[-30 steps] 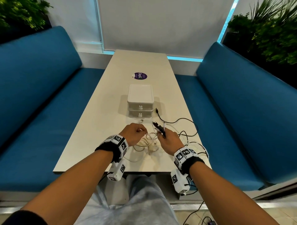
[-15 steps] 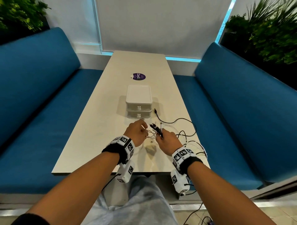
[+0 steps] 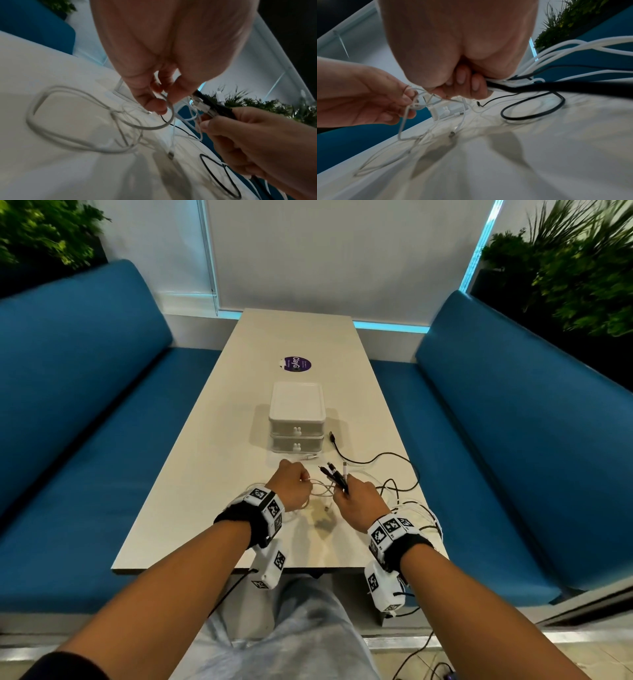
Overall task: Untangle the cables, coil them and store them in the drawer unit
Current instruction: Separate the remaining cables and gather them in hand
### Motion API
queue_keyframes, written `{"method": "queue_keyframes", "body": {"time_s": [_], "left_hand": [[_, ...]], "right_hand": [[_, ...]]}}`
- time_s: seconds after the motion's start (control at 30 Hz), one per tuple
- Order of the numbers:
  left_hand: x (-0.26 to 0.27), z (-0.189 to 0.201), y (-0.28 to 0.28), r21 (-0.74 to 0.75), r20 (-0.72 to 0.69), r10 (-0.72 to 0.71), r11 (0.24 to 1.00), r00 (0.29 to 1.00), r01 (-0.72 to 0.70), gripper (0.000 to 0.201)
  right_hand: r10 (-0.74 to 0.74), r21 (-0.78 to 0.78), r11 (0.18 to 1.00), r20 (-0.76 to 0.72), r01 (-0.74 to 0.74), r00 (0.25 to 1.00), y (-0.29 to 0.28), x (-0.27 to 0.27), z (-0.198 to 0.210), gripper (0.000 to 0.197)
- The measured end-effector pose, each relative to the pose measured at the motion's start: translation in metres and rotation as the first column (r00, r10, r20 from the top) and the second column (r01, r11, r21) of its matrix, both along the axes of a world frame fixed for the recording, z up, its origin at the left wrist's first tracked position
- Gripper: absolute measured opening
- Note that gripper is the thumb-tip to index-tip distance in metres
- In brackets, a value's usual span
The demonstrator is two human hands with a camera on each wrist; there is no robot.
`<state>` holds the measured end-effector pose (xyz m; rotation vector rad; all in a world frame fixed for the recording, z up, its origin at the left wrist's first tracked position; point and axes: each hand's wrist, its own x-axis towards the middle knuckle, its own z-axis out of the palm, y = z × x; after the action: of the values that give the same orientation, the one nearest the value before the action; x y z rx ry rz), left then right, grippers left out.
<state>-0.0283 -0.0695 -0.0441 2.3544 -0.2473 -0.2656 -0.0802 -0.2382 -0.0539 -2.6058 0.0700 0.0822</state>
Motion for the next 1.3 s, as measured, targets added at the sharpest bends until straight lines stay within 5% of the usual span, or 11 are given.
{"method": "queue_keyframes", "body": {"time_s": [0.2, 0.37, 0.47, 0.57, 0.67, 0.83, 0.93, 1.0, 1.2, 1.3], "left_hand": [[-0.005, 0.005, 0.003, 0.039, 0.056, -0.033, 0.999, 0.998, 0.030, 0.057], [0.002, 0.006, 0.018, 0.023, 0.163, 0.058, 0.998, 0.985, -0.063, 0.052], [0.002, 0.007, 0.022, -0.138, -0.012, 0.012, 0.990, 1.000, -0.014, 0.032], [0.003, 0.008, 0.022, -0.272, -0.205, -0.030, 0.962, 0.978, -0.028, 0.040], [0.004, 0.005, 0.027, 0.143, -0.039, -0.143, 0.979, 0.989, 0.147, 0.054], [0.009, 0.001, 0.047, 0.384, 0.131, -0.306, 0.892, 0.943, 0.236, 0.010], [0.013, -0.001, 0.047, 0.606, 0.101, -0.391, 0.754, 0.915, 0.255, 0.054], [0.012, 0.001, 0.047, 0.665, 0.111, -0.349, 0.722, 0.930, 0.191, 0.064], [0.011, 0.007, 0.062, 0.760, 0.212, -0.064, 0.638, 0.975, -0.124, 0.054], [0.011, 0.006, 0.062, 0.675, 0.238, -0.051, 0.727, 0.970, -0.127, 0.074]], "right_hand": [[0.012, 0.020, 1.000, 0.009, -0.013, 1.000, 0.007, 0.001, 0.003, 0.027], [-0.046, 0.040, 0.998, -0.024, 0.047, 0.999, 0.000, -0.002, 0.002, 0.024], [-0.109, 0.057, 0.992, -0.061, 0.113, 0.992, -0.009, -0.001, -0.001, 0.025], [-0.115, 0.033, 0.992, -0.081, 0.118, 0.990, -0.010, -0.001, -0.005, 0.028], [-0.101, -0.012, 0.995, -0.079, 0.100, 0.992, -0.008, 0.001, -0.009, 0.028], [-0.122, -0.027, 0.992, -0.104, 0.119, 0.987, -0.014, 0.001, -0.011, 0.030], [-0.128, -0.005, 0.992, -0.112, 0.129, 0.985, -0.013, 0.004, -0.010, 0.031], [-0.127, 0.001, 0.992, -0.115, 0.128, 0.985, -0.013, 0.005, -0.009, 0.032], [-0.206, 0.002, 0.978, -0.116, 0.208, 0.972, -0.028, 0.003, -0.009, 0.038], [-0.242, 0.082, 0.965, -0.106, 0.251, 0.965, -0.029, 0.003, -0.008, 0.037]]}}
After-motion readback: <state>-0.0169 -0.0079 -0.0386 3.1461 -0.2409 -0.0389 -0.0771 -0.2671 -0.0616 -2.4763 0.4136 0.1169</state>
